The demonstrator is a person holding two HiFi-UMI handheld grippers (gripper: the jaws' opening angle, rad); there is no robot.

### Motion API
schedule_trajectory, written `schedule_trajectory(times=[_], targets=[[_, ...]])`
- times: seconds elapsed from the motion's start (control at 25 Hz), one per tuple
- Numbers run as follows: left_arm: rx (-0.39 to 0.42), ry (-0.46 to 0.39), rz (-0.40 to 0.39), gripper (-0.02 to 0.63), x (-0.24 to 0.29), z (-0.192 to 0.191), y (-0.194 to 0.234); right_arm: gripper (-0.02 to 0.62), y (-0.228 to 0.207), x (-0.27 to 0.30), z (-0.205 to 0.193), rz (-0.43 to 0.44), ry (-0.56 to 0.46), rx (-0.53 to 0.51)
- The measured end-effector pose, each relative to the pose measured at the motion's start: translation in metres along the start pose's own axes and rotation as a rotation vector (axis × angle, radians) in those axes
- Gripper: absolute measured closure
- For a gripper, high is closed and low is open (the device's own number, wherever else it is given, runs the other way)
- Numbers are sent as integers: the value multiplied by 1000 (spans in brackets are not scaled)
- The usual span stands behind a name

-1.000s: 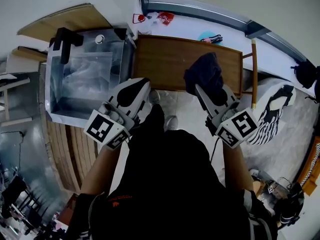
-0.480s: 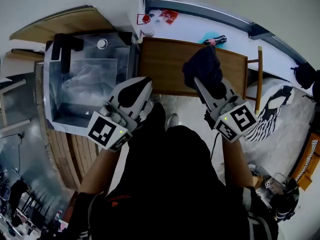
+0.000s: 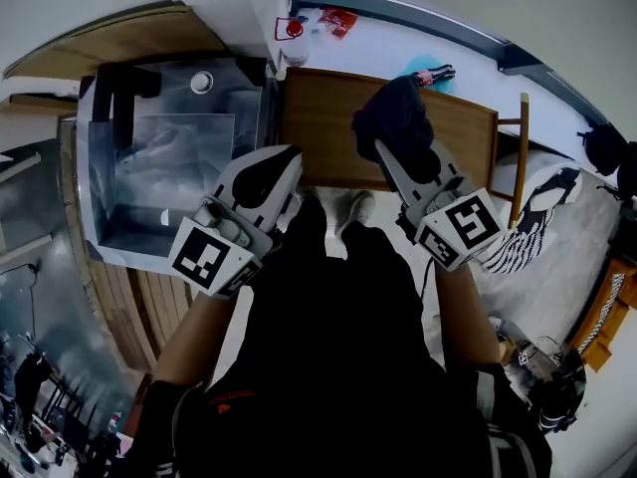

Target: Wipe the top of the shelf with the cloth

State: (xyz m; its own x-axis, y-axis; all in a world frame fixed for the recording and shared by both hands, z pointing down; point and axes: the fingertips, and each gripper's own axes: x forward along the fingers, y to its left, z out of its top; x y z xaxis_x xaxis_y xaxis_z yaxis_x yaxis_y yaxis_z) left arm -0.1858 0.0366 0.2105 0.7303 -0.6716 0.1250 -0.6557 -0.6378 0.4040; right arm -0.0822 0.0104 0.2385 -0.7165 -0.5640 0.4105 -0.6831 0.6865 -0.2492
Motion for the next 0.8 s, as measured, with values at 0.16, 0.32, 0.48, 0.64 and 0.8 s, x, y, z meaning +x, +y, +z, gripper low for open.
schedule_trajectory(times=[0.16,0.32,0.48,0.64,0.8], targets=[[-10,21,21,588,4,-12,9,543,-9,17,-10,4,13,1],[-12,30,43,588,9,-23,17,543,-22,34,-23,9,25,-1],[-26,44,80,588,16,-37,25,543,-36,53,-40,24,48,-6],[-34,57,119,588,21,-48,33,543,-47,72,-58,55,77,-2],[-46,71,155,588,25,-55,41,543,-57,90,-74,78,106,5]])
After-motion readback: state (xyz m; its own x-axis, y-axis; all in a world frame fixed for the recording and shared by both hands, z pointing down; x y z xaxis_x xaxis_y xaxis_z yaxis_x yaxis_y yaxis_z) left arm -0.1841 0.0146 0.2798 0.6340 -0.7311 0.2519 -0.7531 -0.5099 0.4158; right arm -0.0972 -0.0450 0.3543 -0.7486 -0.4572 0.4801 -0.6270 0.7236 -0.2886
